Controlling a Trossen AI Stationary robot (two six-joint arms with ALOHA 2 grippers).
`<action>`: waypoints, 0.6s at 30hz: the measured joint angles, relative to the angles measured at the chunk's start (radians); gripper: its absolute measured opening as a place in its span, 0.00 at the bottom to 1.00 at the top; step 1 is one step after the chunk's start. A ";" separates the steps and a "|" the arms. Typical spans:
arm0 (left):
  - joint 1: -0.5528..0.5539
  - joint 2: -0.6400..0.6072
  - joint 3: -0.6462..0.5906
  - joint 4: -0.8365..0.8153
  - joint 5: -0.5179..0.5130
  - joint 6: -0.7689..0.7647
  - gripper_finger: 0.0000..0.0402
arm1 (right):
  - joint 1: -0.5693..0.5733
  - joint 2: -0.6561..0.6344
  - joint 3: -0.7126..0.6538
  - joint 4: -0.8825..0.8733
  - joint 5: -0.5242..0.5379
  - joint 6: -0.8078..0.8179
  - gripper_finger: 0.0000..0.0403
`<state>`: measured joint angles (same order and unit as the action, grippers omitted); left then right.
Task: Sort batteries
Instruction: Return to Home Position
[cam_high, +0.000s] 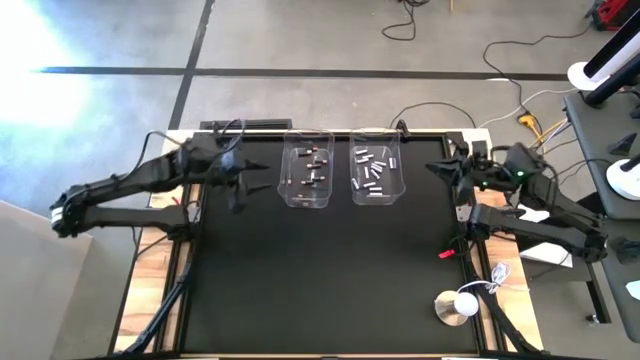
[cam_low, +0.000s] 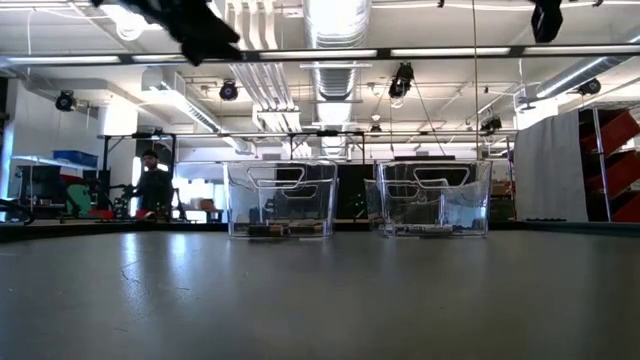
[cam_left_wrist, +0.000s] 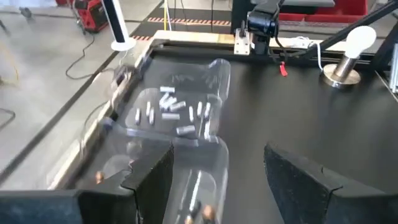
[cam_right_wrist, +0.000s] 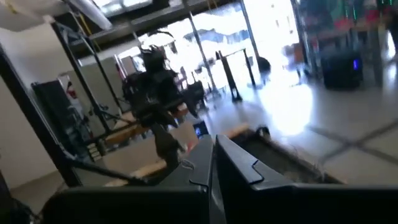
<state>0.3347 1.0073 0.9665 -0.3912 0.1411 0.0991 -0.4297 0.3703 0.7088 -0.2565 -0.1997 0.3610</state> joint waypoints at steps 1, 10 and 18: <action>0.000 -0.049 -0.046 -0.001 -0.002 -0.015 0.56 | 0.000 0.003 -0.012 -0.008 -0.001 0.031 0.03; 0.000 -0.336 -0.329 0.034 -0.001 -0.067 0.56 | 0.000 0.013 -0.062 -0.187 0.001 -0.018 0.03; -0.003 -0.446 -0.607 0.400 0.119 -0.113 0.56 | 0.014 0.012 -0.197 0.093 -0.013 -0.156 0.03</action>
<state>0.3315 0.5609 0.3590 0.0088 0.2605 -0.0139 -0.4161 0.3826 0.5117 -0.1632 -0.2123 0.2052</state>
